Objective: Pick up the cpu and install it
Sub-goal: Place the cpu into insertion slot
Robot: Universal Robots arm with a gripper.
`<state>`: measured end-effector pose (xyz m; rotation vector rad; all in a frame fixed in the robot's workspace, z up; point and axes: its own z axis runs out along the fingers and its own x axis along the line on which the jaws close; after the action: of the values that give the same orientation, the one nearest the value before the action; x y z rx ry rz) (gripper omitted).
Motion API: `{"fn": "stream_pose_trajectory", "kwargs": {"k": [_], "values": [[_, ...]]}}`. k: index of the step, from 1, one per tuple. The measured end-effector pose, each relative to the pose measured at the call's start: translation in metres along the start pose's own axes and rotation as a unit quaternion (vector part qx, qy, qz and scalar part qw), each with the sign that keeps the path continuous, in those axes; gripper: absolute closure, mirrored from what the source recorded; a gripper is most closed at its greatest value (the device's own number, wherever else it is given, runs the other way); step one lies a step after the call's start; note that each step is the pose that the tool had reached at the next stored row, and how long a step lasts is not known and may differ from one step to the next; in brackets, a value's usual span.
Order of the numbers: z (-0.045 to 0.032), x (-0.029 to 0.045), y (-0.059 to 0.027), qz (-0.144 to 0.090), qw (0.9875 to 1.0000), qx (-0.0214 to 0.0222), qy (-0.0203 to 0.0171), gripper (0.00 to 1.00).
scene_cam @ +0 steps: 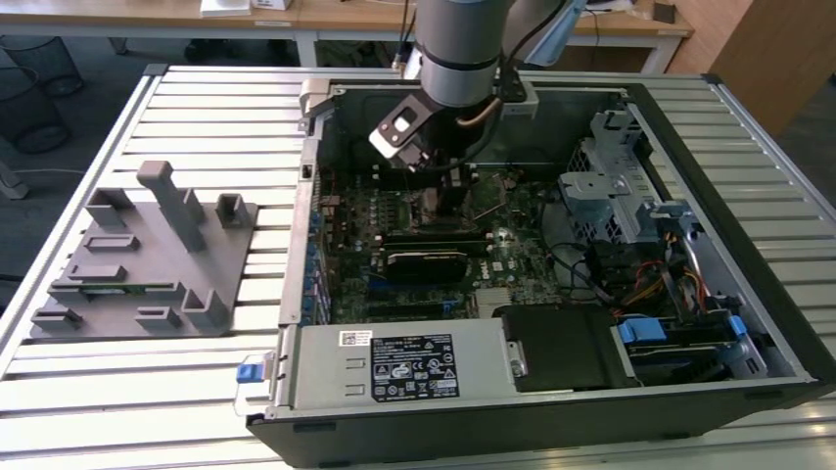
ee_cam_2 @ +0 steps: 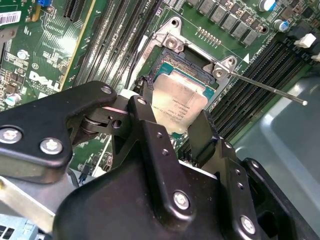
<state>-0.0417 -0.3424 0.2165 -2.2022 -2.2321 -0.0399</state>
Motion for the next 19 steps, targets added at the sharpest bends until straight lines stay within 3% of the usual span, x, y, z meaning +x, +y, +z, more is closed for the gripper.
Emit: {"fn": "stream_pose_trajectory", "kwargs": {"k": [19], "values": [[0.0156,-0.0004,-0.0003,0.007,1.0000,-0.0002,-0.0001,0.47]]}}
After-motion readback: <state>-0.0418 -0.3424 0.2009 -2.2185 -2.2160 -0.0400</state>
